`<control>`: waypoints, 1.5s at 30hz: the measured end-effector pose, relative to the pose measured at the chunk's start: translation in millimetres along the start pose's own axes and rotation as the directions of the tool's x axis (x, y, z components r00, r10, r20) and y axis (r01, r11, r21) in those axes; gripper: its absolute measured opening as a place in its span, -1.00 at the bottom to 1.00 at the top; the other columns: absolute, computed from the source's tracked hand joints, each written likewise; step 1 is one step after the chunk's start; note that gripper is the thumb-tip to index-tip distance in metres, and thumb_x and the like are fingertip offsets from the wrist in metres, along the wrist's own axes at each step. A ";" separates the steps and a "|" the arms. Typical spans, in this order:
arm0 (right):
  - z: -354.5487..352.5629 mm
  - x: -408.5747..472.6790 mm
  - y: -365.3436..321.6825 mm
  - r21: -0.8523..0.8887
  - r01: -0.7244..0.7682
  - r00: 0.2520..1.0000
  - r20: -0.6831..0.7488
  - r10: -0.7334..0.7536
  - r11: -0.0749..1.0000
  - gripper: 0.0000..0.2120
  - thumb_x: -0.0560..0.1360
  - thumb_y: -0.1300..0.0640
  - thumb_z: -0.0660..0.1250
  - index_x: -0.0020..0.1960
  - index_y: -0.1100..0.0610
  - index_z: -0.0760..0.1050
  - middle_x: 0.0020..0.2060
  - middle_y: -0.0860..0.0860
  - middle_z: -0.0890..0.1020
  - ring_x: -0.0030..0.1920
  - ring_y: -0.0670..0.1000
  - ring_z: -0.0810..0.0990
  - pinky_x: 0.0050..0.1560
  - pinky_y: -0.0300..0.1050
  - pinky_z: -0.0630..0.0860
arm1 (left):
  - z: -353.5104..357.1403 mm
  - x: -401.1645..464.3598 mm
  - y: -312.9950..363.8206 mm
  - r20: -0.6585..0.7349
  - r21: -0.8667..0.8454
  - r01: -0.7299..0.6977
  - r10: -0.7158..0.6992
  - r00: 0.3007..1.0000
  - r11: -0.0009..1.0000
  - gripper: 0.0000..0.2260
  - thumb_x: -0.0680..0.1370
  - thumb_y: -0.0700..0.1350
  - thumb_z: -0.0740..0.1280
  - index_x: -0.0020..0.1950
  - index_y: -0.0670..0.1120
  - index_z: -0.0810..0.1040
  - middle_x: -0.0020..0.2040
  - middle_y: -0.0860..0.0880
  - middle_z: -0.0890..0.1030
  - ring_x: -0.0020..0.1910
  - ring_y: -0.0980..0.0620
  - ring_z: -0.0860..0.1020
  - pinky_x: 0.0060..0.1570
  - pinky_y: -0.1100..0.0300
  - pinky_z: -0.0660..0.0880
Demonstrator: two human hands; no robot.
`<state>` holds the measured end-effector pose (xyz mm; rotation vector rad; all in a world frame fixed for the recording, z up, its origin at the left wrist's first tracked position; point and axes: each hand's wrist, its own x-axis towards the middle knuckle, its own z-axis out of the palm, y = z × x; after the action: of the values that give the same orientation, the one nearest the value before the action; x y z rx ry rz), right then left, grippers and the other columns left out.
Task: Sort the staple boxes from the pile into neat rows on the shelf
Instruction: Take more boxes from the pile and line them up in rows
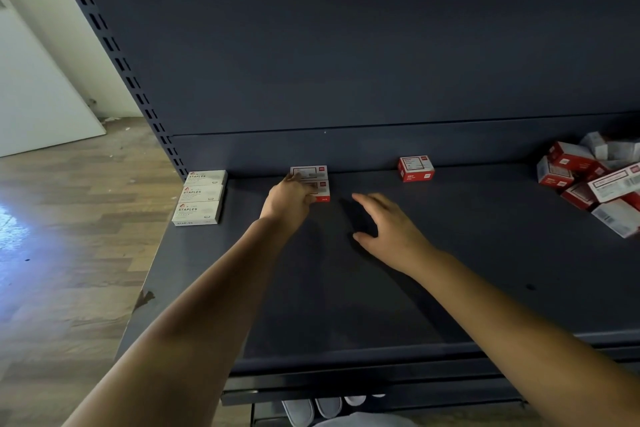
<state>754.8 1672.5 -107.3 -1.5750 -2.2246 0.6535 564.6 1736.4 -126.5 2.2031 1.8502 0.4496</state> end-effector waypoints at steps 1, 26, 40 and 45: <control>0.5 -0.4 0.1 0.001 -0.001 1.000 0.000 0.001 1.000 -0.37 0.51 0.11 0.32 0.49 0.05 0.11 0.40 -0.05 0.25 0.39 -0.02 0.23 0.34 -0.19 0.23 | -0.3 -0.3 0.5 0.005 0.009 -0.002 0.002 1.000 1.000 -0.73 0.59 -0.19 0.20 0.23 -0.10 0.58 0.31 -0.10 0.46 0.32 -0.06 0.38 0.23 0.14 0.34; -62.3 -87.5 106.1 -0.190 -0.104 0.986 -0.149 0.076 0.976 -0.54 0.53 0.15 0.22 0.42 0.14 0.29 0.32 0.05 0.37 0.31 0.06 0.33 0.32 -0.07 0.29 | 38.5 -65.8 190.8 -0.083 0.072 -0.479 0.484 0.871 0.875 -0.65 0.46 -0.02 0.17 0.06 -0.15 0.62 -0.11 -0.05 0.63 -0.07 -0.09 0.61 -0.08 0.06 0.54; -134.9 -173.7 233.3 -0.118 -0.172 0.942 -0.310 0.128 0.978 -0.61 0.39 0.26 0.31 0.22 0.29 0.50 0.12 0.21 0.54 0.13 0.29 0.51 0.13 0.18 0.47 | 115.3 -58.0 336.1 -0.033 0.083 -0.575 0.579 0.815 0.814 -0.69 0.43 -0.04 0.17 -0.06 -0.14 0.64 -0.15 -0.05 0.63 -0.13 -0.08 0.62 -0.18 0.07 0.55; -156.8 -198.4 268.3 -0.077 -0.152 0.911 -0.397 0.110 0.985 -0.60 0.30 0.25 0.26 0.12 0.33 0.54 0.03 0.24 0.59 -0.02 0.30 0.58 -0.05 0.18 0.56 | 140.5 -53.1 375.1 -0.028 0.052 -0.602 0.604 0.797 0.797 -0.64 0.44 -0.02 0.10 -0.08 -0.13 0.64 -0.16 -0.05 0.62 -0.13 -0.08 0.60 -0.17 0.09 0.54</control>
<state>1113.2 1587.7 -124.3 -1.7413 -1.8944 0.2246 951.8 1620.8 -124.0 2.8100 1.1235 0.5705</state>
